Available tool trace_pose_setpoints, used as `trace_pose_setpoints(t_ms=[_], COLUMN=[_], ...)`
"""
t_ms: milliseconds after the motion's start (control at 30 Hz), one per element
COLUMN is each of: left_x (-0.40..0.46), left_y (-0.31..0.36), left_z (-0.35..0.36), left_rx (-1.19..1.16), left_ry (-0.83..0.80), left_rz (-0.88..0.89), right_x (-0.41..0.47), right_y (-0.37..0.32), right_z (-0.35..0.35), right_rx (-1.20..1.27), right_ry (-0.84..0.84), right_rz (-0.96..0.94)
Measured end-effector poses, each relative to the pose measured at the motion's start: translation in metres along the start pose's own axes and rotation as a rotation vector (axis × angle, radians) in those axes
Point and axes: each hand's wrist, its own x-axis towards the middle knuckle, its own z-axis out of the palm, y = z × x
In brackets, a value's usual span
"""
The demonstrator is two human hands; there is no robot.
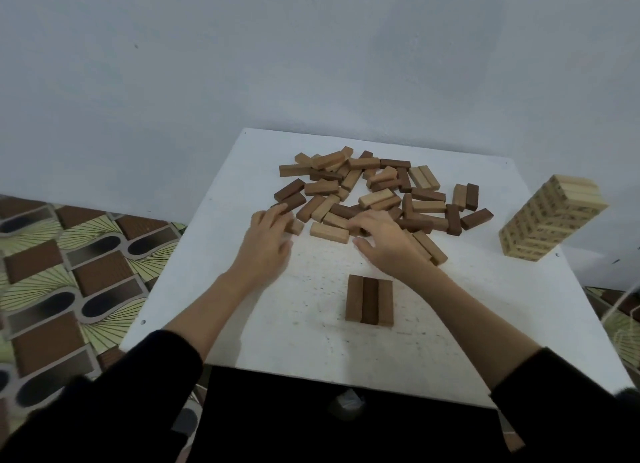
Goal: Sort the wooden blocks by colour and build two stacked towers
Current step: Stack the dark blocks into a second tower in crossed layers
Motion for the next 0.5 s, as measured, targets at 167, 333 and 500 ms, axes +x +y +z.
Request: trace_pose_setpoints(t_ms=[167,333,500], left_x=[-0.010,-0.019,-0.015], left_y=[-0.009,-0.008,0.000], left_z=[0.005,0.000,0.000], left_rx=[-0.094,-0.244,-0.320], left_ry=[0.039,-0.003,-0.004], left_rz=[0.012,0.012,-0.038], right_x=[0.026,0.034,0.038], right_y=[-0.013,-0.021,-0.030], right_z=[0.017,0.029,0.035], right_rx=[-0.300,-0.205,-0.076], right_ry=[-0.009,0.060,0.055], right_rz=[0.018,0.050,0.118])
